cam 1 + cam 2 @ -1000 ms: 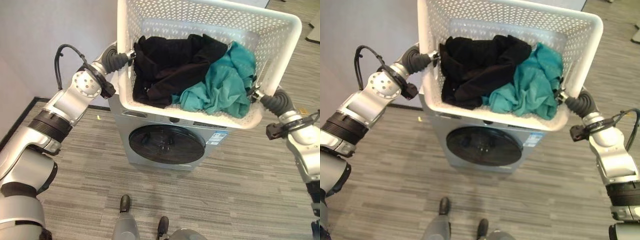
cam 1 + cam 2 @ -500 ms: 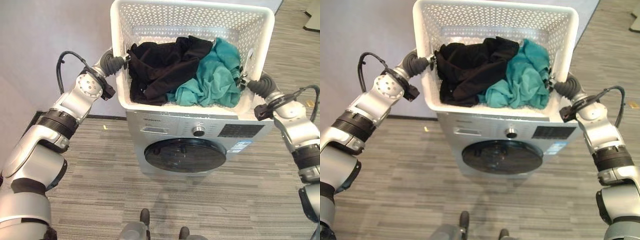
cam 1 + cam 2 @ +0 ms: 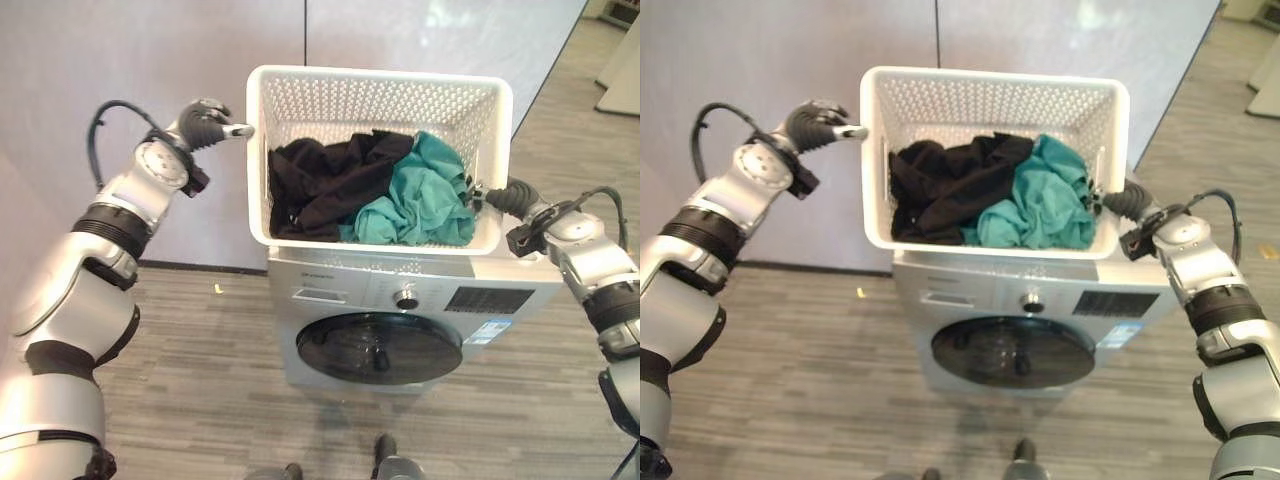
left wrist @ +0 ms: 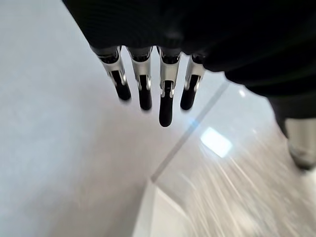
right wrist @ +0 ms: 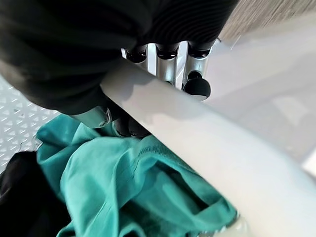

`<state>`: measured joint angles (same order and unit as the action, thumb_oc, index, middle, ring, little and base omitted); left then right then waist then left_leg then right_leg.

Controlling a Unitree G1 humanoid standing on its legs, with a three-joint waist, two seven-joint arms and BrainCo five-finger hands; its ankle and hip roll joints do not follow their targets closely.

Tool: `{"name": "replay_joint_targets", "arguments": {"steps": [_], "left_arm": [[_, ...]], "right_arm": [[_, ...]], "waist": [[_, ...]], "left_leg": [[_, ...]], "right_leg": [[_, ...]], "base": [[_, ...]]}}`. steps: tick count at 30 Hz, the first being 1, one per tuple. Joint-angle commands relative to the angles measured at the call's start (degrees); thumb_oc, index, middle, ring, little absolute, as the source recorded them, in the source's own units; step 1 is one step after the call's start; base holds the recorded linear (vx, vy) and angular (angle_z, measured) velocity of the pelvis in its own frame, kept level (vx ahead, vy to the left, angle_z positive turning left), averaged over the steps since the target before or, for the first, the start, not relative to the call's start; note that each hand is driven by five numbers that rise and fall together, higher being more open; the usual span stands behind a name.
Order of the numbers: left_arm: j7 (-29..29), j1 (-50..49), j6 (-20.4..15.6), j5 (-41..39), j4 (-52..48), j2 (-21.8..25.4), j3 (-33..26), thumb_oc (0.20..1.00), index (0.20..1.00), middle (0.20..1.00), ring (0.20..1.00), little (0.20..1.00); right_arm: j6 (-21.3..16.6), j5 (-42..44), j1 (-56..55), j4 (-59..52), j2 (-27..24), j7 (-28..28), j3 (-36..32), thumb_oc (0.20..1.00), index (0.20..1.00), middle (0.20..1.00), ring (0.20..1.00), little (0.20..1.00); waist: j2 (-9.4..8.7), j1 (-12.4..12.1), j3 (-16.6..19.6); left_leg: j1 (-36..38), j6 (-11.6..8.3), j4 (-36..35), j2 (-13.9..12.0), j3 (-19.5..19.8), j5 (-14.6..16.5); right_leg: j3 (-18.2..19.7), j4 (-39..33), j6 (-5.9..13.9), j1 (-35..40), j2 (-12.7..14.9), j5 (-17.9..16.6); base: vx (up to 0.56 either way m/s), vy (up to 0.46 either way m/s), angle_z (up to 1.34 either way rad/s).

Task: Grab the laundry basket,head to the washer,open it,put in the laundry and shut it.

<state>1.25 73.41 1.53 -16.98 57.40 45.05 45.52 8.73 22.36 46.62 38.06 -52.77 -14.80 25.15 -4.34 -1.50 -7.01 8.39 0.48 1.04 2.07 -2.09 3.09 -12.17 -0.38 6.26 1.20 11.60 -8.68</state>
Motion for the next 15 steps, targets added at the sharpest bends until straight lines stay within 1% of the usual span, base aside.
{"name": "replay_joint_targets", "arguments": {"steps": [1,2,4,7,12,15], "left_arm": [[1.56,4.53,-2.05,1.46,6.13,0.01,-1.56,1.000,1.000,1.000,1.000,1.000],[1.65,5.01,-2.35,0.95,6.80,0.22,-1.63,1.000,1.000,1.000,1.000,1.000],[1.65,5.02,-2.36,0.95,6.82,0.22,-1.64,1.000,1.000,1.000,1.000,1.000],[1.49,5.20,-2.43,0.44,7.10,0.51,-1.83,1.000,1.000,1.000,1.000,1.000],[1.42,3.84,-2.71,-0.19,6.26,-0.18,-2.52,1.000,1.000,1.000,1.000,1.000],[1.53,2.70,-2.83,-0.93,4.87,-0.46,-3.39,1.000,1.000,1.000,1.000,1.000]], "right_arm": [[-0.79,-4.30,2.03,7.37,-13.96,1.71,2.55,0.200,0.200,0.200,0.200,0.200],[-0.85,-4.63,2.48,8.06,-15.34,1.23,3.33,0.200,0.200,0.200,0.200,0.200],[-0.86,-4.63,2.54,8.09,-15.35,1.22,3.38,0.200,0.200,0.200,0.200,0.200],[-0.96,-4.66,2.27,10.32,-15.90,1.02,3.22,0.200,0.200,0.200,0.200,0.200],[-1.21,-3.03,1.86,11.41,-12.35,0.88,3.46,0.200,0.200,0.200,0.200,0.200],[-1.45,-2.05,2.64,11.03,-8.78,0.76,5.10,0.203,0.203,0.203,0.203,0.203]], "waist": [[3.45,0.67,2.48],[3.46,1.07,2.78],[3.48,1.10,2.79],[3.66,1.50,2.84],[3.94,1.14,2.59],[4.18,0.33,2.31]], "left_leg": [[0.17,-3.00,-2.13,-6.52,-1.29,0.44],[0.11,-3.60,-2.85,-7.14,-1.16,-0.14],[0.12,-3.62,-2.89,-7.16,-1.13,-0.17],[-0.24,-4.30,-3.67,-7.90,-0.92,-1.02],[-0.34,-4.71,-4.77,-8.41,-0.77,-1.86],[-0.52,-4.77,-5.05,-8.62,-0.69,-2.06]], "right_leg": [[-0.55,-0.63,3.34,2.82,-1.36,5.79],[-0.84,-1.69,3.15,3.19,-2.10,6.07],[-0.88,-1.73,3.14,3.21,-2.12,6.06],[-1.20,-2.83,2.67,3.64,-3.19,6.56],[-1.40,-4.39,2.24,4.17,-4.08,6.75],[-1.38,-4.62,2.17,3.96,-4.30,6.86]], "base": [[0.07,-0.154,-0.06],[0.06,-0.111,-0.06],[0.03,-0.061,-0.04],[0.04,-0.082,-0.03],[0.02,-0.037,-0.05],[0.00,0.000,0.00]]}}
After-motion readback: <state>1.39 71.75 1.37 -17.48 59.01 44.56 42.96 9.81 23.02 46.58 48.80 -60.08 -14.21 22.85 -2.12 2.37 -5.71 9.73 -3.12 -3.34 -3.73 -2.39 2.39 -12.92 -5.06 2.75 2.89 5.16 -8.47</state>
